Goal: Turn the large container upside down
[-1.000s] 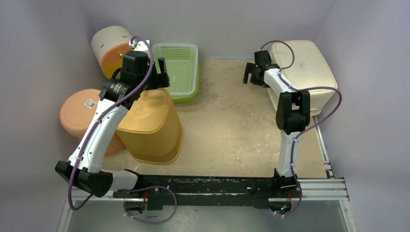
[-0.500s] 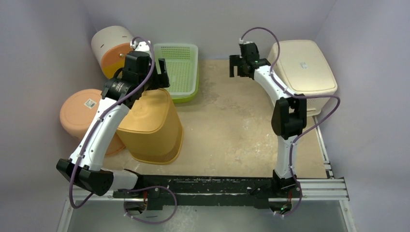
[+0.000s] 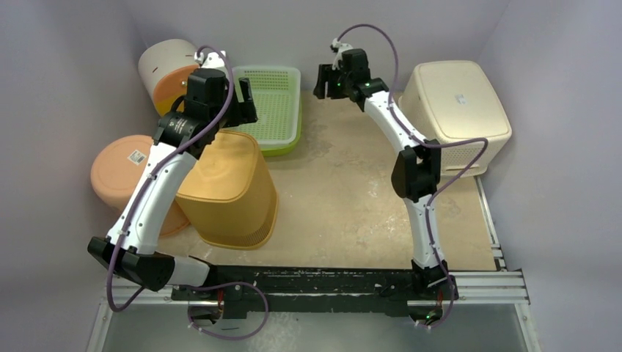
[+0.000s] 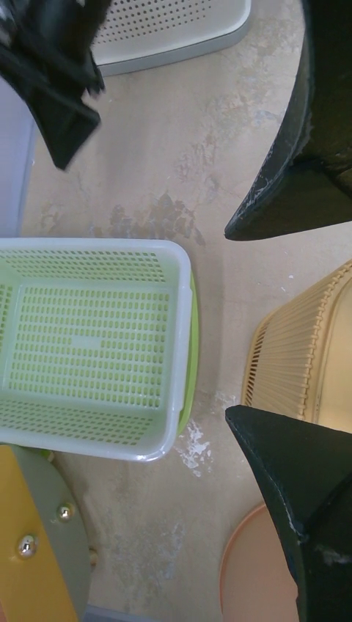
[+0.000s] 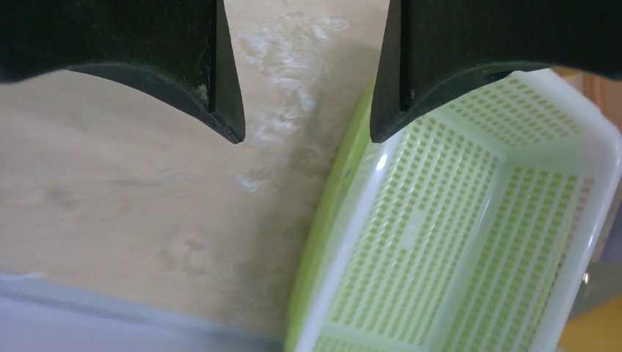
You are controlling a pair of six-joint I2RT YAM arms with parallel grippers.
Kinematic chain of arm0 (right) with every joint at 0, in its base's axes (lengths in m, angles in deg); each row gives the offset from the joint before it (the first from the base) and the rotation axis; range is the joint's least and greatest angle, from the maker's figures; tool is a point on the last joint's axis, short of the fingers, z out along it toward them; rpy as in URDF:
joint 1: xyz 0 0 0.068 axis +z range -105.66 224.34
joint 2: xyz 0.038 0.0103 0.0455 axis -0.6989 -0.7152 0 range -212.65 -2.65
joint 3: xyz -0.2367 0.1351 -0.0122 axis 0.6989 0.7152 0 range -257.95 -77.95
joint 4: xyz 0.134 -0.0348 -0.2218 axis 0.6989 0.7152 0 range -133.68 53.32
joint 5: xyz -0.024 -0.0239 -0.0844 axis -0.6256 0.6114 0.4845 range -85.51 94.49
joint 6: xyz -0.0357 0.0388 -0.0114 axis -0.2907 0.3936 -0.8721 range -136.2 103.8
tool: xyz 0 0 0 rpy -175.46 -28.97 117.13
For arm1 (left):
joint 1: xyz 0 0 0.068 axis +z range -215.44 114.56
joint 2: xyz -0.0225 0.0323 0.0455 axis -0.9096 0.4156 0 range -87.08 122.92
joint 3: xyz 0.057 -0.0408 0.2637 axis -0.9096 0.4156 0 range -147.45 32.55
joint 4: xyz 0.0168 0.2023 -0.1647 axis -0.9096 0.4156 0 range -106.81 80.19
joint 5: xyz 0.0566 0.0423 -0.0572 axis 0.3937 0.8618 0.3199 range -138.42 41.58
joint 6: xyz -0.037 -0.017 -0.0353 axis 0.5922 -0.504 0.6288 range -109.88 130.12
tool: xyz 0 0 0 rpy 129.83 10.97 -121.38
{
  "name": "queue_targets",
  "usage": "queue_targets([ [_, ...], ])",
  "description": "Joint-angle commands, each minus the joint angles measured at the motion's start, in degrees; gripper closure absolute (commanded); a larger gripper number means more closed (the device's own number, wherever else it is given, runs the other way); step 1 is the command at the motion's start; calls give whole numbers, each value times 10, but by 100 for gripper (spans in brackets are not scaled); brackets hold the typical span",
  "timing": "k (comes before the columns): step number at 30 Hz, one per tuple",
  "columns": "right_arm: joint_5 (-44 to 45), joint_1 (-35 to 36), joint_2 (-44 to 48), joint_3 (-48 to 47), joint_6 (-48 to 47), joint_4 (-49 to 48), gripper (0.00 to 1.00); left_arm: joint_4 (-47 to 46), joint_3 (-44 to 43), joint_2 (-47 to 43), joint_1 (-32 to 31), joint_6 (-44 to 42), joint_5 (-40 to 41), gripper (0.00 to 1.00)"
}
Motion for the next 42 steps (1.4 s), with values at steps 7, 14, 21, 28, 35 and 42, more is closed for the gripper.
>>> queue_targets([
  [7, -117, 48, -47, -26, 54, -45, 36, -43, -8, -39, -2, -17, 25, 20],
  [14, -129, 50, -67, -22, 73, -52, 36, -52, -10, -38, -2, -19, 23, 20],
  [21, -138, 52, -91, -23, 78, -53, 39, -48, -6, -40, -2, -18, 23, 20],
  [28, -140, 60, -98, -28, 81, -67, 41, -44, 3, -45, -3, -16, 28, 20],
  [35, -146, 67, -114, -28, 86, -65, 47, -41, 7, -49, -2, -14, 30, 20],
  [42, -111, 70, -116, -19, 86, -50, 66, -39, 13, -55, -2, -14, 33, 20],
])
